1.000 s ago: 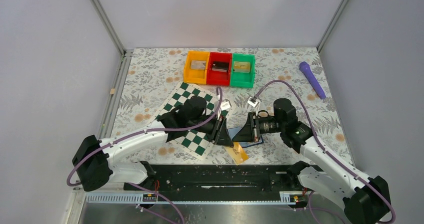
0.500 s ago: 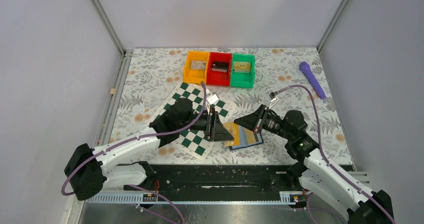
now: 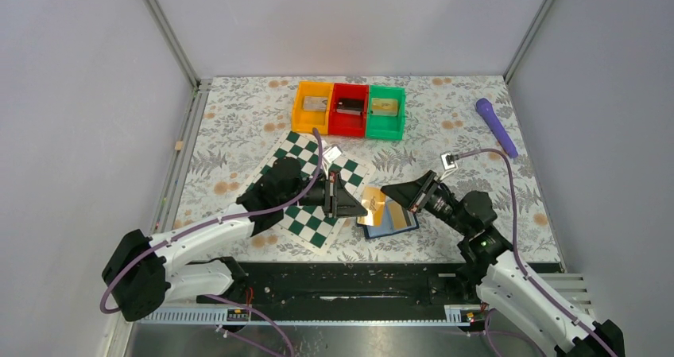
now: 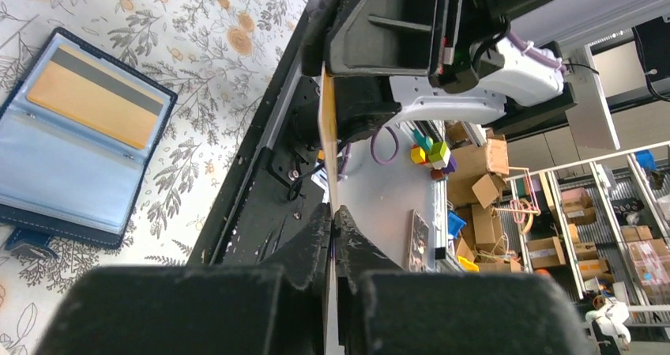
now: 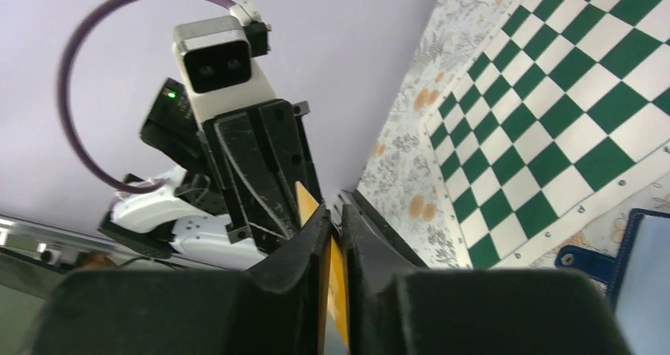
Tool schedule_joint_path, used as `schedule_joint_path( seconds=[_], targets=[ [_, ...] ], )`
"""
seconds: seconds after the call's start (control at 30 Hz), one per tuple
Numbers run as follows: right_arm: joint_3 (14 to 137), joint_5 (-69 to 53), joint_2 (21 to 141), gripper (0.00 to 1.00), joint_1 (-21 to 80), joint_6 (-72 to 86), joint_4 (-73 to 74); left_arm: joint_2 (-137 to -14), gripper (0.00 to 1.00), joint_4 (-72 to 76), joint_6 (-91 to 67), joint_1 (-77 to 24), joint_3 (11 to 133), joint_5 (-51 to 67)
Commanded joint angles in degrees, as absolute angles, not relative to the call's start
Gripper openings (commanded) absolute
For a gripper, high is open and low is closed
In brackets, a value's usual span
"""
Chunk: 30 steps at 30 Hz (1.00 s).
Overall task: Take the credit cards out of the card holder
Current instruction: Place the credit card in the storage box.
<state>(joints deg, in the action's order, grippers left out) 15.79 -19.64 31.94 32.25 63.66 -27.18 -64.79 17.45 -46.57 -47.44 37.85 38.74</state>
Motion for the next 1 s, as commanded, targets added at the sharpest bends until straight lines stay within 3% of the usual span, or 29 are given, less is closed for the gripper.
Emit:
schedule_joint_path(
  seconds=[0.0, 0.13, 0.27, 0.5, 0.97],
  targets=[
    [23.1, -28.3, 34.5, 0.22, 32.3, 52.9, -18.4, -62.1, 0.00, 20.3, -45.1, -46.1, 37.6, 41.2],
    [33.2, -37.3, 37.3, 0.39, 30.4, 41.8, -4.3, -60.9, 0.00, 13.4, -40.1, -44.9, 38.2, 43.7],
    [39.5, -44.1, 39.0, 0.45, 27.8, 34.4, 4.1, -59.6, 0.00, 8.0, -36.1, -44.2, 38.6, 47.5],
    [44.5, -55.1, 48.7, 0.47, 27.6, 27.6, 10.9, -60.1, 0.00, 0.7, -32.8, -44.3, 41.4, 51.2],
    [45.1, -58.0, 56.4, 0.44, 30.6, 26.7, 7.5, -62.6, 0.00, -3.7, -31.0, -44.3, 44.0, 52.8]
  ],
)
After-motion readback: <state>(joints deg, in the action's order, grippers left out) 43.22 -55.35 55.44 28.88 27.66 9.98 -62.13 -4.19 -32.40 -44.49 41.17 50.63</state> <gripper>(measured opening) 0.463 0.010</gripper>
